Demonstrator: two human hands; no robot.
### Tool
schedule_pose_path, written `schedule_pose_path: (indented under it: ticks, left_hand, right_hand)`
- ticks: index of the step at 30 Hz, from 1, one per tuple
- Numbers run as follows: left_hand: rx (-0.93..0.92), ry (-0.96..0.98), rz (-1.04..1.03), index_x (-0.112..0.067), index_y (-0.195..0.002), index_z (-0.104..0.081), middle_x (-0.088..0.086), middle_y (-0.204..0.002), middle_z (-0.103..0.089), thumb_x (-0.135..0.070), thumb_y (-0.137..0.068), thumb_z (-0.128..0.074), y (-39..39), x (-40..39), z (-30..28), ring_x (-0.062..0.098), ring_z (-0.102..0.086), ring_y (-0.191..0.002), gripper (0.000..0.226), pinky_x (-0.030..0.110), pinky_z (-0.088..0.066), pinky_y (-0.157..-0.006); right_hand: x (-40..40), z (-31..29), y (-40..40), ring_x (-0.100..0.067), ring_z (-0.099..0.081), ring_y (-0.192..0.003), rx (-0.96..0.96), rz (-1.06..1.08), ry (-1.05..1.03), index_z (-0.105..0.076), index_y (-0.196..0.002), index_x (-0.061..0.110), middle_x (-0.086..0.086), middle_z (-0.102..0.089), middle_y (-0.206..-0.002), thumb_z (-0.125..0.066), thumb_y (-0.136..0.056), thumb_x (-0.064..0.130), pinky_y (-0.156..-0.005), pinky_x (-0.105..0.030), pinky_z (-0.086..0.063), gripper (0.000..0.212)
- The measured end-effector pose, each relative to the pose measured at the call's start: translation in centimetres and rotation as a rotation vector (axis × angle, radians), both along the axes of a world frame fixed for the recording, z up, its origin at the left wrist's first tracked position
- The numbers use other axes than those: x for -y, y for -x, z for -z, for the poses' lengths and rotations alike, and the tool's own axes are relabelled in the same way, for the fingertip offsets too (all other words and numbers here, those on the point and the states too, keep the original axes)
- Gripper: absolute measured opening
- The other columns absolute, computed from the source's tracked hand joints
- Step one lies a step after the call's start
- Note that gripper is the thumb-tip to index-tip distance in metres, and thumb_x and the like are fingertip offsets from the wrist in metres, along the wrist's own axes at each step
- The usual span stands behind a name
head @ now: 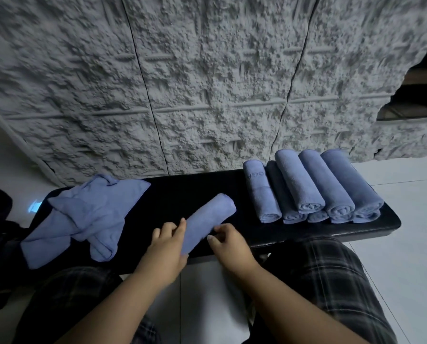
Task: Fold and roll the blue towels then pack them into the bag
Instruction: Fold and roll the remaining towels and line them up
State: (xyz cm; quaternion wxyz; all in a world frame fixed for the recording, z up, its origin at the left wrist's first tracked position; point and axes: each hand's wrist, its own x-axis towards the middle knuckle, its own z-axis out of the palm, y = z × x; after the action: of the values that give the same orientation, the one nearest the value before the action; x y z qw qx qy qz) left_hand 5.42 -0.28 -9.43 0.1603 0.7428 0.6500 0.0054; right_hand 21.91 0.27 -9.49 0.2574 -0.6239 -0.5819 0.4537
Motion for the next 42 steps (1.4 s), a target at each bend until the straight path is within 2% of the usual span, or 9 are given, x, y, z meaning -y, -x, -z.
schedule_pose_path:
  ticks: [8,15,20,27,30,33,35,38,42]
  left_hand:
    - [0.548,0.127,-0.19,-0.023,-0.15,-0.003,0.001,-0.134,-0.03,-0.027,-0.084,-0.068,-3.7,0.5,1.0,0.015,-0.047,-0.115,0.093,0.022,-0.044,-0.091]
    - [0.794,0.003,-0.147,-0.017,-0.146,-0.022,0.001,-0.121,-0.034,-0.007,-0.082,-0.068,-7.0,-1.5,-1.7,0.003,-0.048,-0.104,0.08,-0.002,-0.035,-0.079]
    - [0.853,-0.034,-0.051,-0.022,-0.142,-0.035,0.002,-0.121,-0.043,-0.014,-0.087,-0.064,-10.1,-4.0,-3.7,0.005,-0.052,-0.094,0.063,0.008,-0.038,-0.085]
    - [0.82,0.049,-0.015,-0.019,-0.145,-0.033,0.002,-0.124,-0.042,-0.012,-0.091,-0.055,-13.7,-6.7,-4.1,0.02,-0.059,-0.096,0.058,0.027,-0.044,-0.09]
    - [0.779,0.086,-0.004,-0.019,-0.145,-0.032,0.002,-0.117,-0.041,-0.009,-0.093,-0.052,-14.4,-7.5,-4.1,0.036,-0.055,-0.105,0.056,0.04,-0.045,-0.09]
    - [0.762,0.101,0.016,-0.017,-0.144,-0.033,0.006,-0.118,-0.042,-0.008,-0.093,-0.052,-15.2,-7.9,-3.9,0.032,-0.055,-0.108,0.055,0.034,-0.044,-0.093]
    - [0.802,0.134,0.001,-0.015,-0.144,-0.035,0.004,-0.114,-0.039,-0.008,-0.093,-0.054,-15.6,-7.9,-3.7,0.03,-0.055,-0.112,0.055,0.039,-0.043,-0.101]
    - [0.834,0.148,0.001,-0.014,-0.143,-0.035,0.006,-0.117,-0.04,-0.01,-0.092,-0.056,-16.1,-7.8,-3.0,0.033,-0.056,-0.111,0.056,0.044,-0.043,-0.101]
    - [0.765,0.16,0.1,-0.014,-0.145,-0.03,0.012,-0.134,-0.04,-0.009,-0.094,-0.053,-16.2,-7.3,-2.5,0.023,-0.05,-0.112,0.056,0.027,-0.035,-0.102]
  right_hand:
    - [-0.9,1.2,-0.1,-0.017,-0.069,-0.091,-0.537,0.18,0.255,-0.048,-0.125,0.007,-0.008,-0.067,-0.109,-0.072,-0.074,0.03,-0.067,-0.026,-0.056,0.061]
    - [-2.8,-1.1,-2.2,-0.024,-0.069,-0.091,-0.7,0.364,0.115,-0.053,-0.119,0.016,-0.011,-0.068,-0.106,-0.059,-0.082,0.01,-0.079,-0.038,-0.058,0.038]
    - [-4.6,-3.1,-5.3,-0.023,-0.066,-0.082,-0.779,0.503,0.069,-0.055,-0.112,0.001,-0.021,-0.067,-0.104,-0.058,-0.086,0.017,-0.072,-0.034,-0.054,0.03]
    - [-5.7,-4.3,-7.4,-0.008,-0.046,-0.039,-0.834,0.633,0.012,-0.06,-0.079,0.006,-0.005,-0.055,-0.058,-0.055,-0.09,0.011,-0.038,-0.018,-0.034,0.013]
    - [-5.6,-3.7,-7.0,-0.009,-0.051,-0.045,-0.844,0.768,-0.02,-0.062,-0.088,0.0,-0.006,-0.059,-0.063,-0.06,-0.087,0.011,-0.043,-0.019,-0.039,0.011]
    - [-5.3,-3.3,-6.4,-0.009,-0.058,-0.056,-0.829,0.904,-0.053,-0.059,-0.104,-0.006,-0.009,-0.064,-0.079,-0.063,-0.083,0.012,-0.05,-0.02,-0.047,0.029]
    - [-4.8,-3.2,-5.8,-0.017,-0.066,-0.085,-0.779,0.989,-0.066,-0.057,-0.11,0.0,-0.012,-0.067,-0.103,-0.064,-0.077,0.022,-0.076,-0.033,-0.056,0.041]
    - [-3.7,-3.8,-5.6,-0.026,-0.051,-0.116,-0.654,1.116,-0.03,-0.047,-0.128,0.006,-0.013,-0.045,-0.132,-0.056,-0.08,0.025,-0.102,-0.041,-0.041,0.053]
    - [-3.0,-4.2,-6.1,-0.018,-0.043,-0.107,-0.51,1.198,-0.169,-0.044,-0.126,0.005,-0.008,-0.036,-0.123,-0.046,-0.09,0.006,-0.093,-0.022,-0.033,0.036]
